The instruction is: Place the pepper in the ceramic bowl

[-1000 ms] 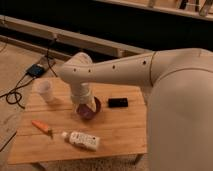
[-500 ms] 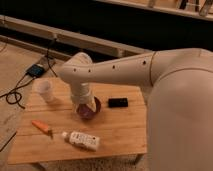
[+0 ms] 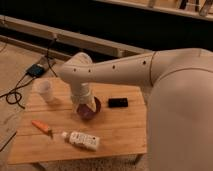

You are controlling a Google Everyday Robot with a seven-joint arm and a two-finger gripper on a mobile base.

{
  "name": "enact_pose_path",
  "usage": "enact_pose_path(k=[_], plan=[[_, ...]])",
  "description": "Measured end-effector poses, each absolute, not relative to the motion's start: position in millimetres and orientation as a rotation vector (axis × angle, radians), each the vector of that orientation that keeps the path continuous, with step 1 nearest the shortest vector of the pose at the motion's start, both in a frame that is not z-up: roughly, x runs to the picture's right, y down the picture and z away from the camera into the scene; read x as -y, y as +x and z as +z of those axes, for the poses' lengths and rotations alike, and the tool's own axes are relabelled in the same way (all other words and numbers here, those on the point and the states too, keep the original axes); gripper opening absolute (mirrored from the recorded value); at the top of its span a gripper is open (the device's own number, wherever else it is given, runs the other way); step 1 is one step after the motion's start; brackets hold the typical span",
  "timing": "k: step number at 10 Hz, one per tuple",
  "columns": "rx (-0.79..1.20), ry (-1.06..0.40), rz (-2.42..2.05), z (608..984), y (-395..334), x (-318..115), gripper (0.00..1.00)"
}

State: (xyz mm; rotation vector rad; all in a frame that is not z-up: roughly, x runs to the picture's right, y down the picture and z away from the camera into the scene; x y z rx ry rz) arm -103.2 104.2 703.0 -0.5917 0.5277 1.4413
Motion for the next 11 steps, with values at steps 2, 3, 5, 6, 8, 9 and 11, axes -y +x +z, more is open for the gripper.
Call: enact_pose_path(k=[2, 3, 5, 6, 8, 9, 11], plan=[[-0.528, -0.595, 1.421, 704, -104, -106, 0.65], [-0.524, -0.601, 1.377, 704, -110, -109, 0.65], [-0.496, -0.649, 1.161, 708, -144, -131, 0.65], [-0.486, -0.668, 1.081, 711, -158, -139, 0.65], [-0.451, -0.712, 0.885, 720, -195, -156, 0.65], [-0.421, -0.732, 0.793, 724, -215, -162, 0.65], [-0.36, -0.769, 0.651, 730, -248, -172, 0.65]])
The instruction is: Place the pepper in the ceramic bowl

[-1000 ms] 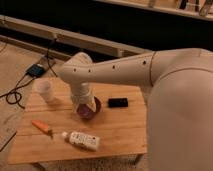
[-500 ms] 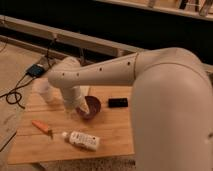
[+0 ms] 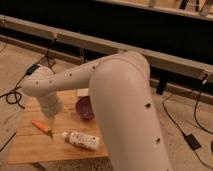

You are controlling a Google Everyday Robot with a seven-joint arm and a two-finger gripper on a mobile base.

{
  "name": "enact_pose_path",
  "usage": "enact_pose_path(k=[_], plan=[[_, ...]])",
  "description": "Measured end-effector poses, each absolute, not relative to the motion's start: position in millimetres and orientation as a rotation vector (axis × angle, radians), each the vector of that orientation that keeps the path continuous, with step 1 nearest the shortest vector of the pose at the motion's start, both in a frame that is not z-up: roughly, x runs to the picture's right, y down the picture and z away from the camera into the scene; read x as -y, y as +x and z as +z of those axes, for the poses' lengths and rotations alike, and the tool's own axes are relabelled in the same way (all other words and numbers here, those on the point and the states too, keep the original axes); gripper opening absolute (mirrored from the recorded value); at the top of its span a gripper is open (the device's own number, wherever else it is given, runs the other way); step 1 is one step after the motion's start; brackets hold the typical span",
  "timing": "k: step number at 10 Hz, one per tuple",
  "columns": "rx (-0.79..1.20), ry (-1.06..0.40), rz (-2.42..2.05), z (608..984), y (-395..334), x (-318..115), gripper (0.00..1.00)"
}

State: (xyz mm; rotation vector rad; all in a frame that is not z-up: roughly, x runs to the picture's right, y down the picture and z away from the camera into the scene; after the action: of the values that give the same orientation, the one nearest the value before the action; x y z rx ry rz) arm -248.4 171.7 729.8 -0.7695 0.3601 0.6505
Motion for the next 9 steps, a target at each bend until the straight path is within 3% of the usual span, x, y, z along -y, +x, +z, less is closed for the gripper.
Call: enact_pose_path(k=[9], plan=[[-0.277, -0.814, 0.355, 796, -321, -196, 0.65]])
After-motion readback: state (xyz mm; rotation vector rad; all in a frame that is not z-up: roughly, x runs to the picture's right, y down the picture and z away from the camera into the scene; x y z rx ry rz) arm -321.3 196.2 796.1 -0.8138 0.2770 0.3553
